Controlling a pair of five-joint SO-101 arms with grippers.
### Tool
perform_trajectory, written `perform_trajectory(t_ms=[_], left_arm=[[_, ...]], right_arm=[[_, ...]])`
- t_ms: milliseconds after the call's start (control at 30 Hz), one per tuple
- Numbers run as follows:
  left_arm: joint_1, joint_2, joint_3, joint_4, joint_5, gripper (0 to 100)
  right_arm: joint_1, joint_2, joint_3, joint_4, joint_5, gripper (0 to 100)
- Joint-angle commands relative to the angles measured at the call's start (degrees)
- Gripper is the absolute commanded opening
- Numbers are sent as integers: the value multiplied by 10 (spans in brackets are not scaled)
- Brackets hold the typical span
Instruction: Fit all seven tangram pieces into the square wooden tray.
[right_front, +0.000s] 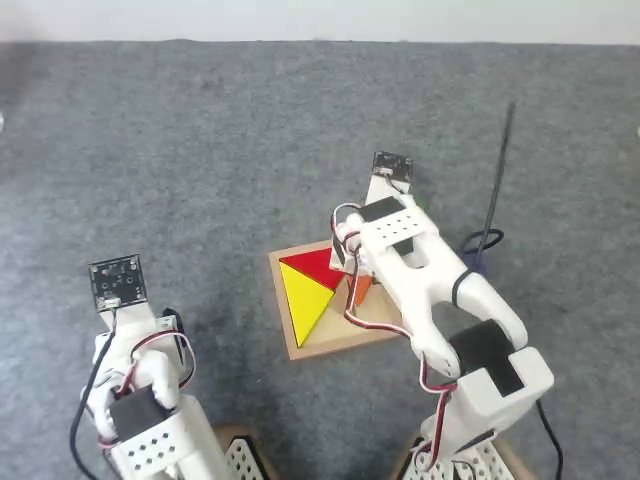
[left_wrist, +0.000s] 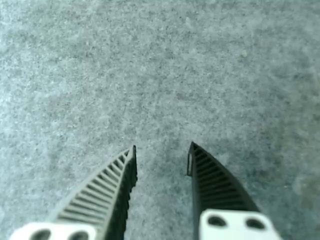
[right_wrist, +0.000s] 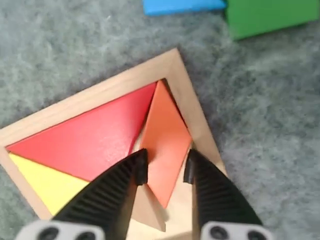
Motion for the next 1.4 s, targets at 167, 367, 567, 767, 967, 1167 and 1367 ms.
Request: perform_trajectory(t_ms=[167,367,567,767,967,1167,1367], left_arm=[[-4,-11,-2,3,4,167],[-4,-11,-2,3,4,167],[-4,-11,-2,3,4,167],[-4,-11,-2,3,4,167],[-4,-11,-2,3,4,167],[-4,-11,-2,3,4,167],[-4,-11,-2,3,4,167]], right_arm=[[22,4,-19,9,-2,242],[20,-19,-25,22,1,195],[-35,-149,-20,64,44,196],[-129,-187,100,-42,76,197],[-138,-158,127,-86,78,197],[-138,-109,127,-105,78,197],[-109,-63,96,-107,80,197]])
